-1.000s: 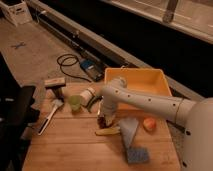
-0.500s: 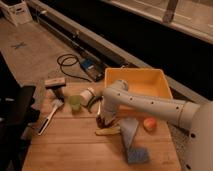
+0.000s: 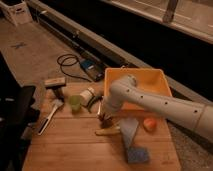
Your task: Place grapes in table surface
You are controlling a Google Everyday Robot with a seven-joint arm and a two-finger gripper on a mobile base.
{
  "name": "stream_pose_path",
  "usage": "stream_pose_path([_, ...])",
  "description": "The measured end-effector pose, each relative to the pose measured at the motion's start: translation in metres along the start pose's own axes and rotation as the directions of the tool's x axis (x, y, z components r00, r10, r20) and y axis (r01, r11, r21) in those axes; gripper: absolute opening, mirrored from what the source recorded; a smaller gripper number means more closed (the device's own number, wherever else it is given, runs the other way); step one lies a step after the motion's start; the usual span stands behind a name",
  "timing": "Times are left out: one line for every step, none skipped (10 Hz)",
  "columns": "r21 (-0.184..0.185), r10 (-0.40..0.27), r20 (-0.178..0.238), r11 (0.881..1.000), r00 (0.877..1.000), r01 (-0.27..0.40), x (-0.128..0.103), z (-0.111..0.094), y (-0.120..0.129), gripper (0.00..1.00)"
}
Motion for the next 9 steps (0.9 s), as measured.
stream_pose_path([0.041, -0.006, 0.007, 0.999, 1.0, 0.006, -0.007, -0.024, -0.006, 0.0])
stream_pose_path([0.091, -0.016, 0.017, 0.996, 1.0, 0.014, -0.015, -0.05, -0.014, 0.0])
stream_pose_path([0.132, -0.025, 0.024, 0.991, 0.999, 0.022, -0.021, -0.069, -0.018, 0.0])
stream_pose_path([0.175, -0.039, 0.03, 0.984, 0.999, 0.033, -0.027, -0.086, -0.022, 0.0])
stream_pose_path([0.209, -0.058, 0.044, 0.977, 0.997, 0.047, -0.036, -0.098, -0.026, 0.0])
stream_pose_path([0.218, -0.072, 0.054, 0.974, 0.996, 0.059, -0.042, -0.102, -0.028, 0.0])
stream_pose_path([0.218, -0.09, 0.065, 0.973, 0.994, 0.074, -0.05, -0.102, -0.029, 0.0])
stream_pose_path([0.206, -0.118, 0.085, 0.974, 0.989, 0.099, -0.065, -0.095, -0.03, 0.0])
stream_pose_path([0.186, -0.142, 0.103, 0.975, 0.985, 0.121, -0.079, -0.084, -0.029, 0.0])
